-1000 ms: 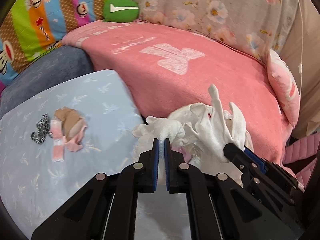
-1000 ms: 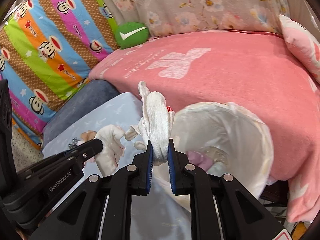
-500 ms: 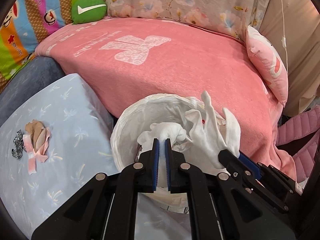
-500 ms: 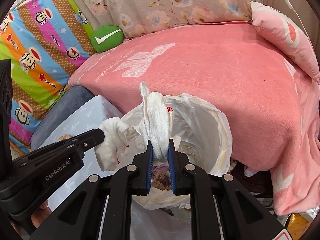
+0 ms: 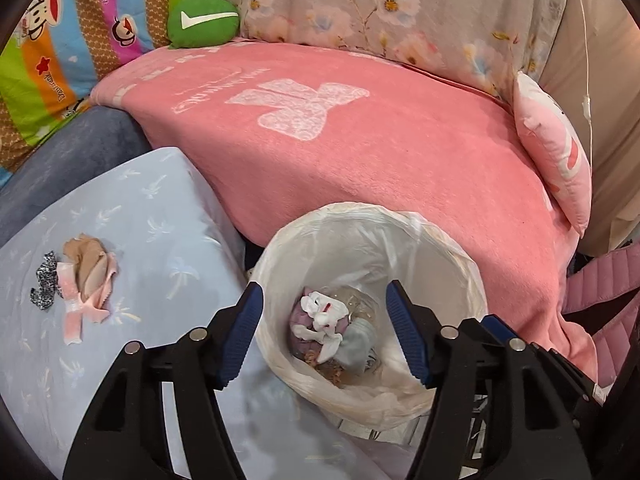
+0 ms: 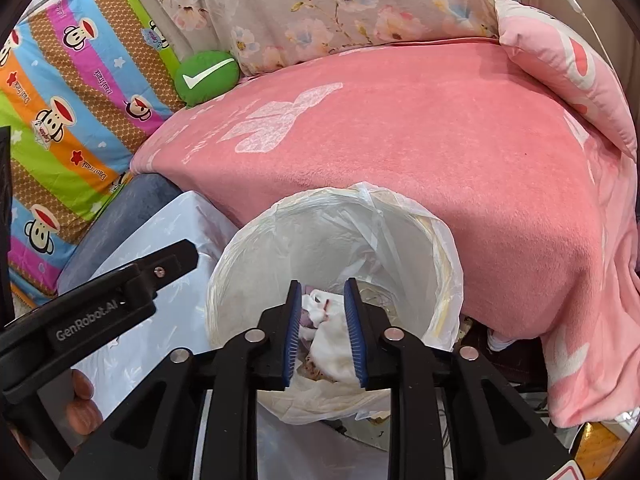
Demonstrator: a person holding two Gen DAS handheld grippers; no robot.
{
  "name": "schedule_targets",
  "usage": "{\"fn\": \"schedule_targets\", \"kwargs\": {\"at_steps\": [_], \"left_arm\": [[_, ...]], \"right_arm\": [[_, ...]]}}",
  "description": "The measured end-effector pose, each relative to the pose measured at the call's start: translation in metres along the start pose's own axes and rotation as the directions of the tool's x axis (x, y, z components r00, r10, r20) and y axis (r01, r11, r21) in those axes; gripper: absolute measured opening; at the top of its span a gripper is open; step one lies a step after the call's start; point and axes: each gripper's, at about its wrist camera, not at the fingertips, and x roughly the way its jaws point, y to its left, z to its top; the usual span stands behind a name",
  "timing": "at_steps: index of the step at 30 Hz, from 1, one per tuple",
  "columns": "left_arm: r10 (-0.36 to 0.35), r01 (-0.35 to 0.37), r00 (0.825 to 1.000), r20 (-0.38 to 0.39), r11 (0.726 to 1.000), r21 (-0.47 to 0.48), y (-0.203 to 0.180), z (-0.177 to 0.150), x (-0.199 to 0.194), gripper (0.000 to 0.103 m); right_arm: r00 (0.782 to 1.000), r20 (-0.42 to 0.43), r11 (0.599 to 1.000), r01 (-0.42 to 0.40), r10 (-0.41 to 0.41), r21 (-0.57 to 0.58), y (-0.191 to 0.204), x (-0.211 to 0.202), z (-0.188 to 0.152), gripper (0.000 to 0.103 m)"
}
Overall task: Collect trash
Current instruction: 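Open both tools over the white bin to drop the gloves, then move both tools back over the remaining fabric pile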
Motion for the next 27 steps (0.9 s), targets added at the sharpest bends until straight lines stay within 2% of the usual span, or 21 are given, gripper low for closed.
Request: {"fn": "schedule_targets", "kwargs": {"at_steps": [27], "left_arm": [[0.082,-0.079,0.997,0.014,0.987,-0.137,0.074,-0.022,-0.015,0.061]], "right_arm": [[0.998,-0.049,0.993,-0.048,0.042,-0.111,0.063,0.01,-0.018,0.03]]}}
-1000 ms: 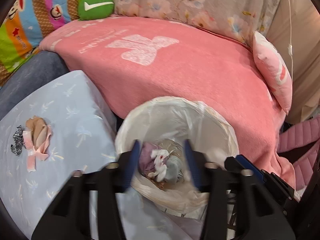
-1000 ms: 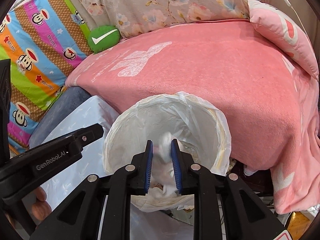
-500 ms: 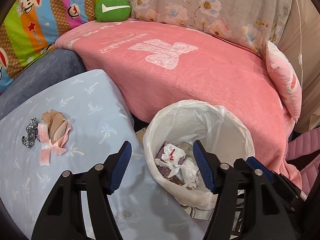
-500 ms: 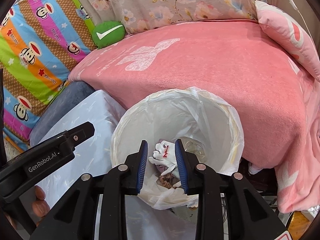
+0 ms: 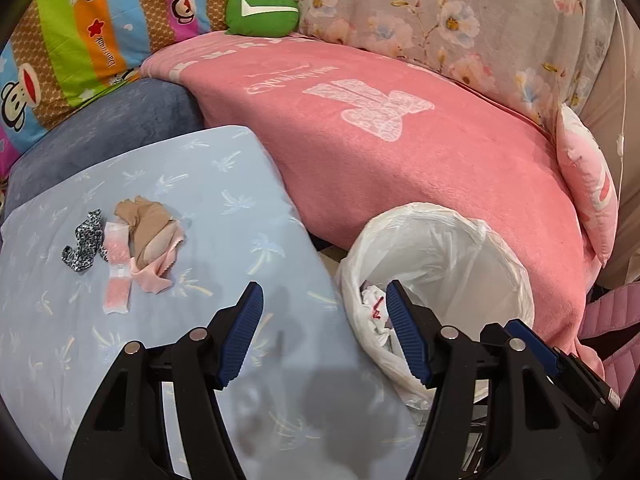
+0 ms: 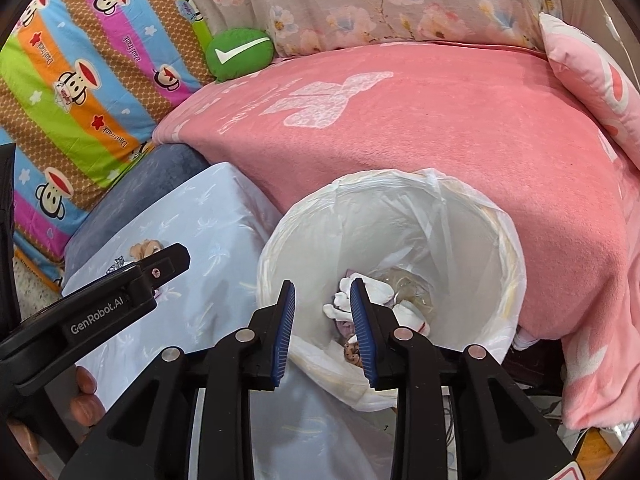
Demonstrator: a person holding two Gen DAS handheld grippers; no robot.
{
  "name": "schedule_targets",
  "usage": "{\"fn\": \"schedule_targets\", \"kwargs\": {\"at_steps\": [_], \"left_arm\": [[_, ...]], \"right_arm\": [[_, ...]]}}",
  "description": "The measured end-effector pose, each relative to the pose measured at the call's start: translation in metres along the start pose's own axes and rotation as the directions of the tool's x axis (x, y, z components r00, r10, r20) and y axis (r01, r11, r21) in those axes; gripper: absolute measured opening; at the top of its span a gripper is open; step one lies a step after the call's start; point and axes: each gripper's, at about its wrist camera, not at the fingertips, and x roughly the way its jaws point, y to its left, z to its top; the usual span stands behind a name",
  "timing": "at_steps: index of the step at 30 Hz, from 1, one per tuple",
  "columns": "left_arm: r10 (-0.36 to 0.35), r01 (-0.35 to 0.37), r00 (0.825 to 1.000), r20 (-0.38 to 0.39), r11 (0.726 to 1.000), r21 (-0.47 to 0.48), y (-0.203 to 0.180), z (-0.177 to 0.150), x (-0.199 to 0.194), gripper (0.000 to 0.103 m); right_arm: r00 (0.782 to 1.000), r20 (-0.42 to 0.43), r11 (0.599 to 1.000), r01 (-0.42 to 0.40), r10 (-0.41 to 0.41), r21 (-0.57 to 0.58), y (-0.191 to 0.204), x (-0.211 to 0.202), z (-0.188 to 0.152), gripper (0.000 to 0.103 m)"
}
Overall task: Collect trash
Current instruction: 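Move both tools back over the remaining fabric pile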
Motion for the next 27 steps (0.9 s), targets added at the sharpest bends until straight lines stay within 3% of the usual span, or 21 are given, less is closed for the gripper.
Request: {"fn": "schedule_targets", "kwargs": {"at_steps": [15,27], "left_arm": [[0.08,-0.081,0.997,-0.01,0.993,-0.086,0.074,-0.014,-0.006,0.061],[0.17,-0.175,0.985,-0.042,0.964,-0.201,0.162,-0.027,-0.009,0.061]], "right_arm": [[0.997,-0.059,0.992,-0.06,0.054,-0.109,0.069,0.018,-0.015,0.03],[0.986,-0.133,0.969,-0.125,0.098,-0.211,0.141,0.047,-0.031,0.032]]}}
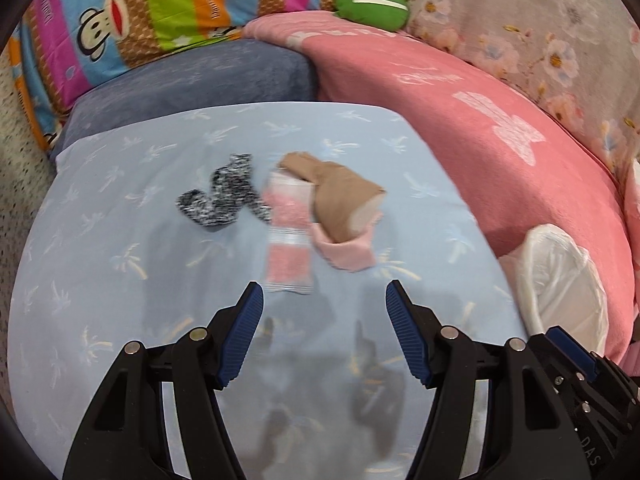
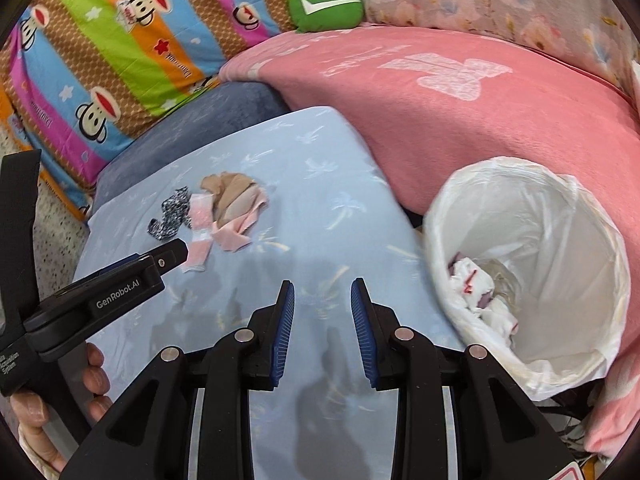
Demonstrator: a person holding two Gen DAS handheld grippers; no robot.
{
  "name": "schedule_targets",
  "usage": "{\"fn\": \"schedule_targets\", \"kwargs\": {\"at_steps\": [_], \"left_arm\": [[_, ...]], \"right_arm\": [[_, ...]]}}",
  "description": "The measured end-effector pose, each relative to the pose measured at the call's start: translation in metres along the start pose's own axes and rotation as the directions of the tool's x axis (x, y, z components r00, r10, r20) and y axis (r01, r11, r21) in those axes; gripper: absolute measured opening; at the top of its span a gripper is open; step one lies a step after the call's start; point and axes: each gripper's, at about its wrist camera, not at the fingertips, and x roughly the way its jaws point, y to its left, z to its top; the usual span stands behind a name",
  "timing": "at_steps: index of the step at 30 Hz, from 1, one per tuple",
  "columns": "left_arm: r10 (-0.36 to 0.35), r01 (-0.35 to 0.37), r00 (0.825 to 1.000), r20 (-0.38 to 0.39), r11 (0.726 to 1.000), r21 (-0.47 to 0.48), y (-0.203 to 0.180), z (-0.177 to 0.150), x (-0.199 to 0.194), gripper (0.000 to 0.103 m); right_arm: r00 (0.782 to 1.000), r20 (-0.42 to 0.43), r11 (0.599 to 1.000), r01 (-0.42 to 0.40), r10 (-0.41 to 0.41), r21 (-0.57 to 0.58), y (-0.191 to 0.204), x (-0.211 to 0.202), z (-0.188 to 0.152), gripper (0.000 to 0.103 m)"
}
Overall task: Collect trash
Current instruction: 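Move both tools back over the remaining fabric pile, then grasp leopard-print scrunchie with left tool while right tool grasps pink-filled plastic bag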
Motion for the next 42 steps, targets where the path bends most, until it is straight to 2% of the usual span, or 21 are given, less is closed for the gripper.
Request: {"fn": "schedule_targets", "kwargs": {"at_steps": [3,11,16,26,35,37,42], "left_arm": [[0.015,-0.015,1.0,-0.003,0.999,-0.039,0.022,0.003,0.003,0.061],[0.078,-0.08,0.997,-0.014,0.991,-0.109,0.08,0.014,0.012,0.061],[0.091,-0.093,0.996,-0.023,0.985,-0.148,0.104,0.024,0.02,0.061],[0.061,-0.064,0.998,-0.026,0.985,-0.158,0.113,0.045,0.043,0.064],[0.026,-0.031,0.999,-0.045,0.991,-0.132,0.108,0.055,0.069,0.063],[0.013,-0.02,0.998,-0.053,0.991,-0.133,0.108,0.053,0.073,0.058],[-0.022,0.009,0.995,-0.096,0.99,-0.142,0.107,0.049,0.084,0.033]], "right_arm": [[1.0,-0.016,1.0,-0.011,0.011,-0.029,0.019,0.011,0.002,0.036],[0.996,-0.074,0.994,-0.066,0.059,-0.089,0.07,0.05,0.01,0.036],[0.99,-0.108,0.989,-0.098,0.086,-0.108,0.096,0.077,0.016,0.036],[0.981,-0.158,0.985,-0.127,0.108,-0.115,0.131,0.125,0.03,0.036],[0.977,-0.185,0.986,-0.126,0.104,-0.11,0.136,0.154,0.034,0.036],[0.98,-0.175,0.985,-0.122,0.099,-0.125,0.138,0.155,0.035,0.036],[0.986,-0.156,0.98,-0.091,0.064,-0.177,0.143,0.157,0.034,0.034]]}}
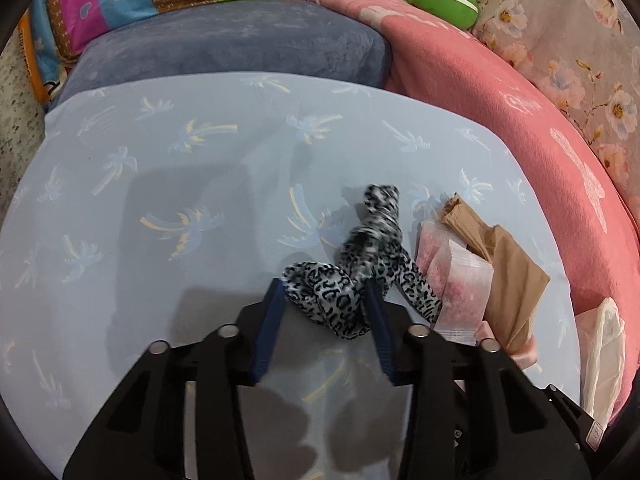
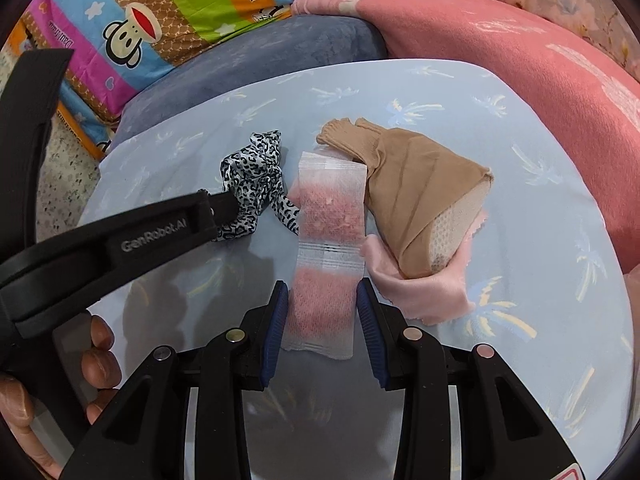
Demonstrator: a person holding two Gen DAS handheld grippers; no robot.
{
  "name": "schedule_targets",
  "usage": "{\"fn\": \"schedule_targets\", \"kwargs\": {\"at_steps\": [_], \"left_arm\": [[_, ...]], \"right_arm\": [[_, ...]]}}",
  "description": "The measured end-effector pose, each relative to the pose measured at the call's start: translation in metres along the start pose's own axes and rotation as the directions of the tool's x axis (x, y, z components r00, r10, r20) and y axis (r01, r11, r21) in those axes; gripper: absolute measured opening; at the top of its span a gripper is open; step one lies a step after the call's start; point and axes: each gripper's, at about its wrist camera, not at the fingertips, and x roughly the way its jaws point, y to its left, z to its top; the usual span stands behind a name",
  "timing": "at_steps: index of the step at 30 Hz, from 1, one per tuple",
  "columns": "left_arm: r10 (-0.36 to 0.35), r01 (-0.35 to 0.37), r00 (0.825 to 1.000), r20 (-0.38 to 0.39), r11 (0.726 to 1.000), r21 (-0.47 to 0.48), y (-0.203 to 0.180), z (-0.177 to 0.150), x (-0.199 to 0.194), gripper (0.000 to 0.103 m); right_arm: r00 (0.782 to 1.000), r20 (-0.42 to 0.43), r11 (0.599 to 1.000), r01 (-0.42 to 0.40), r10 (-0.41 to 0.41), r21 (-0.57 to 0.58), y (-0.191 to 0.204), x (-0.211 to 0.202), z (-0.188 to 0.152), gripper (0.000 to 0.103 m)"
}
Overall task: Collect trash
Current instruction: 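Grasp leopard-print scrunchie with left tool while right tool grasps pink-filled plastic bag, then carry leopard scrunchie with left tool while right tool carries bag to bin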
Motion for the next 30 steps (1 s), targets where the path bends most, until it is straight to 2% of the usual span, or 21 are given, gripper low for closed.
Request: {"fn": "schedule_targets", "kwargs": {"at_steps": [2,6,9,16,23,30], "left_arm": [[0.007,-0.007,1.0,0.008,1.0,0.003,0.0,-0.002,-0.001,0.029],[0.0,0.0,1.0,-0.007,1.0,0.003,0.0,-0.005,-0.003,0.011],[-0.023,0.023,0.999,-0.025,1.0,-0.006,-0.002,-0.009,-0.005,0.008],[-0.037,0.037,0.999,-0.02,0.999,-0.001,-0.011,-0.029,-0.024,0.007],[-0.047,0.047,0.999,0.02,0.999,0.006,-0.025,-0.042,-0.056,0.007],[-0.065,0.063,0.996,0.059,0.997,0.037,-0.049,-0.047,-0.082,0.007]], "right_arm": [[1.0,0.008,1.0,0.019,-0.018,-0.018,0.002,0.0,-0.001,0.03],[0.999,0.01,0.998,0.033,-0.033,-0.044,0.002,-0.004,-0.007,0.021],[1.0,0.006,0.999,0.02,-0.02,-0.036,-0.001,-0.008,-0.013,0.018],[1.0,0.011,1.0,-0.016,0.016,0.001,-0.01,-0.031,-0.029,0.013],[0.994,0.105,0.999,-0.045,0.042,0.028,-0.019,-0.084,-0.037,0.013],[0.975,0.205,0.993,-0.096,0.081,0.067,-0.04,-0.146,-0.039,0.013]]}}
